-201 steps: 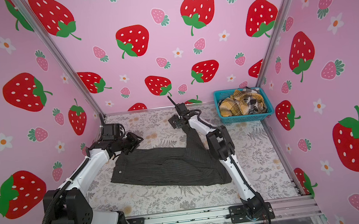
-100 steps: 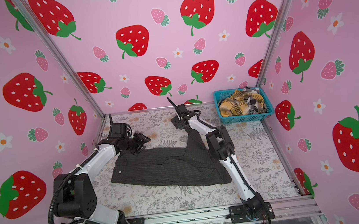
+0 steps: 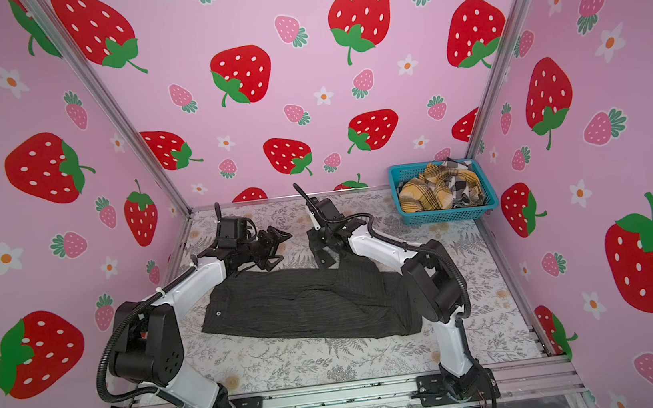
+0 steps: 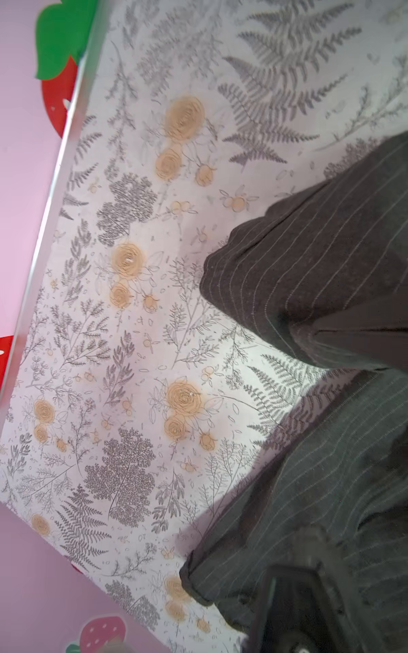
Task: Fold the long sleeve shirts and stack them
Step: 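Fold the lifted far part over the shirt body toward the robot with both grippers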
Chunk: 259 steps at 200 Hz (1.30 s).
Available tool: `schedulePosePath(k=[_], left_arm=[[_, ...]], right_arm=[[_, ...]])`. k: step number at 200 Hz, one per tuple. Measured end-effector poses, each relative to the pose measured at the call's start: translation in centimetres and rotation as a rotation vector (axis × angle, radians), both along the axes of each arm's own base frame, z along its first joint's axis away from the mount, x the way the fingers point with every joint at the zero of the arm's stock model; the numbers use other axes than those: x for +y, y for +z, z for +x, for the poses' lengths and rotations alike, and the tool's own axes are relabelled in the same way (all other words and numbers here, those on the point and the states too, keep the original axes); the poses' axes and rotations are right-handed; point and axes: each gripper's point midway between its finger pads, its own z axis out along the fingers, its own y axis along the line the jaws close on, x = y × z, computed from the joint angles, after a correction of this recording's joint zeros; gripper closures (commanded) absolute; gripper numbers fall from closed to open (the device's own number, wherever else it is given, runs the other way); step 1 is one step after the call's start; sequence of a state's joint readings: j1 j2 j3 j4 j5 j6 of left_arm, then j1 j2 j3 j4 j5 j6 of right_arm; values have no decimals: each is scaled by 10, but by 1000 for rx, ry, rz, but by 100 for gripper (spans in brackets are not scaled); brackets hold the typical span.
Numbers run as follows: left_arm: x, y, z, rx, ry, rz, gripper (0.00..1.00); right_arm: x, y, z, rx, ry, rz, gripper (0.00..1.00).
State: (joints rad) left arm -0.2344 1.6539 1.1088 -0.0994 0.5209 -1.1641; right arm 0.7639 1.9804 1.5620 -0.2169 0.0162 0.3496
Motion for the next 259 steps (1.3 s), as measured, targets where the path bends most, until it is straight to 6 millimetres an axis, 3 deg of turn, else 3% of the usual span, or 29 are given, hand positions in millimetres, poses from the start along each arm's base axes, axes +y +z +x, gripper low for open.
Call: schedulePosePath(k=[18,44,99,125,190,228,259], left_arm=[[-8,-15,-11,58,30,-48,6],[-16,-31,-27,117,60,-60,7],[-65,10,-36,-173,-164,135,12],[-74,2,-40,-224,-240,200,12],[-73,-67,-44,-151,-306,412,14],[-76,-57,-39,-176,-225,333,11],[-84,-53,-37,-190,-213,290,23]], right_arm=[[-4,-8,-3,42,-39,16,100],[-5,-3,-1,75,-94,63,100],[-1,32,10,91,-143,167,100],[-4,41,7,106,-150,187,100],[-7,50,-8,172,-149,249,100],[-13,62,-18,175,-148,278,100],[-14,58,-21,191,-150,282,100]])
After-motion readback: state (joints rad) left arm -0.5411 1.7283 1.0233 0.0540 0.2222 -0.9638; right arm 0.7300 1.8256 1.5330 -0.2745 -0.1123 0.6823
